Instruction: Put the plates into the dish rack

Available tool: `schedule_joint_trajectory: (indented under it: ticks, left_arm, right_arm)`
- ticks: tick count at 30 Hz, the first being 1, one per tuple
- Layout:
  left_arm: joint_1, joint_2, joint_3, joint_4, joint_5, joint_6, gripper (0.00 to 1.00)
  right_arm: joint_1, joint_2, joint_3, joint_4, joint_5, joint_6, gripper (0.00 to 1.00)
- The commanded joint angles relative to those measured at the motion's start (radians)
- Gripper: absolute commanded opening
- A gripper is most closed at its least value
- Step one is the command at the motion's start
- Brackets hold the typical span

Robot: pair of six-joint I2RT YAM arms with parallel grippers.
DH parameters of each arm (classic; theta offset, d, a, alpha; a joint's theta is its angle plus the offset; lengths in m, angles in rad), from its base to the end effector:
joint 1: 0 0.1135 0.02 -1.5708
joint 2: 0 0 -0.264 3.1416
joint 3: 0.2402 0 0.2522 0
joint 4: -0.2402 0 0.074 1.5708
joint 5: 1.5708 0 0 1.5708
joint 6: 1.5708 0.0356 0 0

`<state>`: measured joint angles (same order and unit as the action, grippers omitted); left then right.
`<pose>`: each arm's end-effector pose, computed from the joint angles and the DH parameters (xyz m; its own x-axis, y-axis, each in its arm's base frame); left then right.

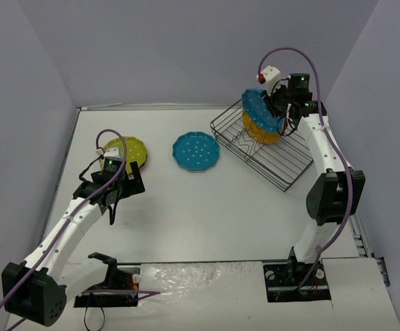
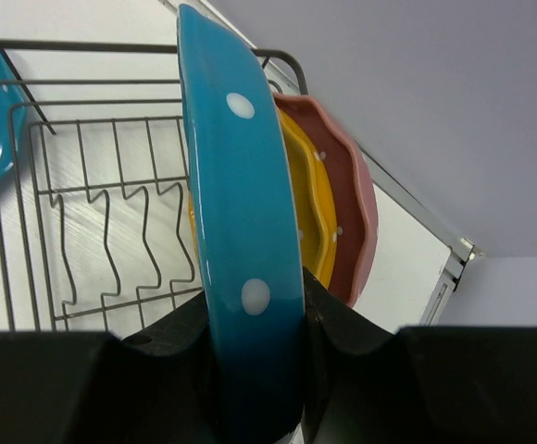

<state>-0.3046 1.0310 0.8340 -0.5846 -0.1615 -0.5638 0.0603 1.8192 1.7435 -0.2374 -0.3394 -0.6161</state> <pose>0.2056 -0.0586 0.2740 -0.6680 -0.3429 -0.6605 -0.2009 0.9377 -0.2836 0.4345 0.0381 0.3776 -0.0354 -0.5480 -0.8357 -0.4821 0.7419 -0.4661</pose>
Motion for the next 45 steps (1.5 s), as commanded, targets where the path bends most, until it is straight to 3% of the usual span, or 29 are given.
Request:
schedule_joint_trajectory:
  ticks: [1, 25, 28, 37, 45]
  left_arm:
    - [0.009, -0.029, 0.005, 0.062, -0.027, 0.025, 0.97]
    - [0.007, 0.000, -0.001, 0.066, 0.037, -0.023, 0.97]
    - [0.007, 0.005, 0.001, 0.072, 0.056, -0.039, 0.97]
    - [0.006, 0.079, 0.048, 0.100, 0.107, -0.077, 0.97]
    - [-0.004, 0.210, 0.127, 0.161, 0.151, -0.170, 0.97]
  right_arm:
    - [-0.022, -0.025, 0.066, 0.171, -0.037, -0.073, 0.00]
    - [-0.034, 0.113, -0.036, 0.220, -0.101, -0.003, 0.03]
    - [-0.033, 0.108, -0.044, 0.228, -0.101, 0.012, 0.16]
    - [-0.034, 0.025, -0.055, 0.228, -0.045, 0.056, 0.69]
    - [-0.036, -0.148, -0.077, 0.228, 0.031, 0.329, 0.86]
